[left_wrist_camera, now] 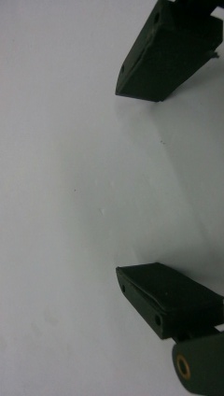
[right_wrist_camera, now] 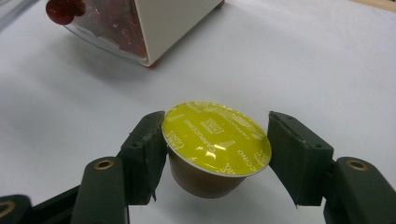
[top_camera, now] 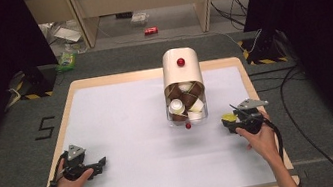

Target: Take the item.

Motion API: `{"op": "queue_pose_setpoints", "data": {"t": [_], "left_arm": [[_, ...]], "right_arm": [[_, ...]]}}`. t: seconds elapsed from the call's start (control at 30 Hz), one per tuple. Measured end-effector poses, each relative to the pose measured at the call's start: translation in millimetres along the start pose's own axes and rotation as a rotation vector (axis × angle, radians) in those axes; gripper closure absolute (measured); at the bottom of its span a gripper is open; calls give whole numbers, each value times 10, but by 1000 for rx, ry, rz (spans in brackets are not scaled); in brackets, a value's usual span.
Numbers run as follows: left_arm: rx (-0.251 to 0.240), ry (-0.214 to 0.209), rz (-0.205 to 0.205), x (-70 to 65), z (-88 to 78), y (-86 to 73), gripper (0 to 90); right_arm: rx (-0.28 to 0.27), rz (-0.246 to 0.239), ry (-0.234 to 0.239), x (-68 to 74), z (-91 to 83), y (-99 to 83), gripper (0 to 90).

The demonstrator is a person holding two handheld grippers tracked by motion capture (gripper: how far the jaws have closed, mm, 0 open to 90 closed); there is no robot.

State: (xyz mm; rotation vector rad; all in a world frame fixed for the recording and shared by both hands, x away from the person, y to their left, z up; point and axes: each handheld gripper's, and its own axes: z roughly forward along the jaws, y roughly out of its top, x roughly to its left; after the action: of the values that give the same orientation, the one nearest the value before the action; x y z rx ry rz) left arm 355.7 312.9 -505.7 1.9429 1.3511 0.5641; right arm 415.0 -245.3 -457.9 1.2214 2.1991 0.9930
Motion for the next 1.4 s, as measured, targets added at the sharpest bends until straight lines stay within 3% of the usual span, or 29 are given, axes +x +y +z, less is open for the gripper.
{"op": "queue_pose_setpoints", "data": {"t": [0.7,0.83,1.23,1.33,1.4], "left_arm": [[0,0,0,1,0,0,110],[0,0,0,0,0,0,110],[0,0,0,0,0,0,110],[0,-1,-1,1,0,0,110],[0,-1,-1,1,0,0,110]], "right_arm": [[10,32,-7,-9,158,-31,395],[11,11,-8,-14,168,-32,394],[20,14,-6,-1,188,-37,389],[29,19,3,13,185,-40,277],[25,18,5,13,184,-40,258]]}}
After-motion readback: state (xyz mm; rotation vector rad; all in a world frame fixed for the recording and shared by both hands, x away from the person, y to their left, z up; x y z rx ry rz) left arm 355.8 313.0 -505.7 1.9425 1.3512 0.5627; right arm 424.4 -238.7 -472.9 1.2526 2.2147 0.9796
